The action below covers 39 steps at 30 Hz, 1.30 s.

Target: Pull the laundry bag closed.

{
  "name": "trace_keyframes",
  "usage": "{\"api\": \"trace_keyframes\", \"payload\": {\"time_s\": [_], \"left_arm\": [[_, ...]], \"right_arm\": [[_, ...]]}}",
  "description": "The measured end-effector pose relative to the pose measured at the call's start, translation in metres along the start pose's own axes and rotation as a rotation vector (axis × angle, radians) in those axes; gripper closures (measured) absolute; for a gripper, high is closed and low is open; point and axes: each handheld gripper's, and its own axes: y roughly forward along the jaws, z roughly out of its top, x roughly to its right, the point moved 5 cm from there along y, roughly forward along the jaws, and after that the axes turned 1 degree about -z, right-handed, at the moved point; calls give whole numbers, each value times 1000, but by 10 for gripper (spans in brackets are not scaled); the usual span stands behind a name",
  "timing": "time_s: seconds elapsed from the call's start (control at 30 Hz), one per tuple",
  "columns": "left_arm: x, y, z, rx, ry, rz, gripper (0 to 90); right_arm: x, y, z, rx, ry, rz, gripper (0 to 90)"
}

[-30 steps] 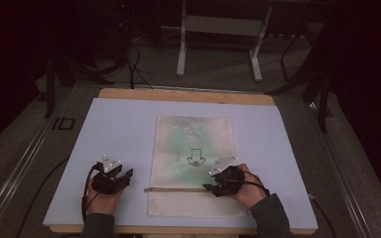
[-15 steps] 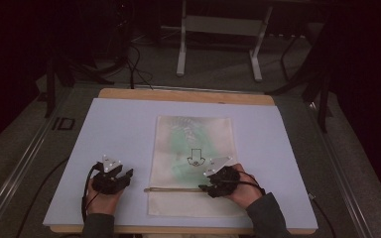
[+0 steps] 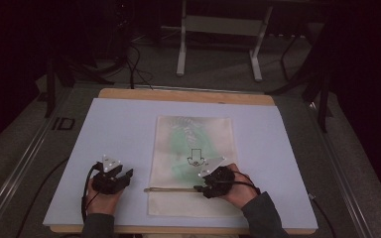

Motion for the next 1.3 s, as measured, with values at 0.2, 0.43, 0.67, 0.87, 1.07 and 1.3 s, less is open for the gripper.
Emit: {"api": "trace_keyframes", "payload": {"time_s": [0.2, 0.43, 0.67, 0.87, 1.07, 1.3], "left_arm": [[0, 0, 0, 0, -1, -2, 546], [0, 0, 0, -3, 1, -4, 546], [0, 0, 0, -5, -3, -7, 548], [-1, 1, -1, -19, -5, -3, 548], [-1, 1, -1, -18, -5, -3, 548], [-1, 1, -1, -16, -5, 0, 547]], "right_arm": [[-2, 2, 3, 2, -10, 4, 519], [-4, 4, 7, 5, -17, 14, 528], [-7, 6, 11, 9, -20, 21, 530], [-9, 8, 14, 11, -29, 31, 531], [-12, 10, 18, 13, -34, 36, 531], [-16, 14, 23, 13, -46, 46, 530]]}}
